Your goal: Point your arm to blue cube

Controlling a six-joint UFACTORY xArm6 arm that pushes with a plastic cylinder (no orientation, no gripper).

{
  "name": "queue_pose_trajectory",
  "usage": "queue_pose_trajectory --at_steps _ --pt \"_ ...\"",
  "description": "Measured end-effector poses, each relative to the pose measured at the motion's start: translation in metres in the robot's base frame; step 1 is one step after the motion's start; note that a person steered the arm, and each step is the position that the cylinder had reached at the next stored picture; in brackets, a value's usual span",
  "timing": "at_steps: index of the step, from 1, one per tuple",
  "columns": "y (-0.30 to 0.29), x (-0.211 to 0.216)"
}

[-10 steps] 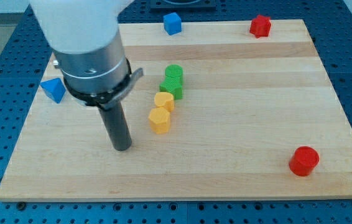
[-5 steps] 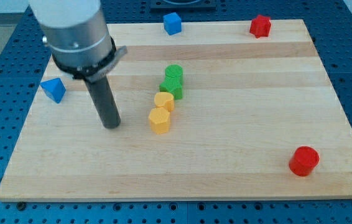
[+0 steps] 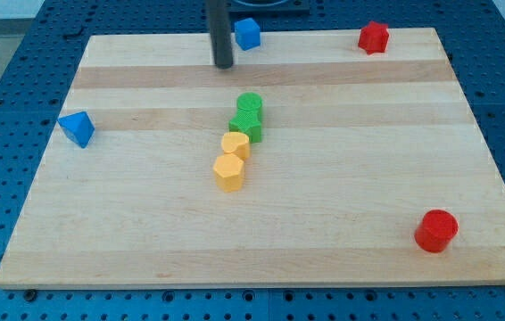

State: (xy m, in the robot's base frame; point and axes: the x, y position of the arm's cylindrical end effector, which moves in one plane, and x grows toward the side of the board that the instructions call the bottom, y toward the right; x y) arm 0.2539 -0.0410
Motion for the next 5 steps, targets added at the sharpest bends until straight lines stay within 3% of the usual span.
queue_pose_trajectory --at_steps 2,3,5 --pt "0.057 -0.024" --pt "0.057 -0.059" --pt "0.018 -0.060"
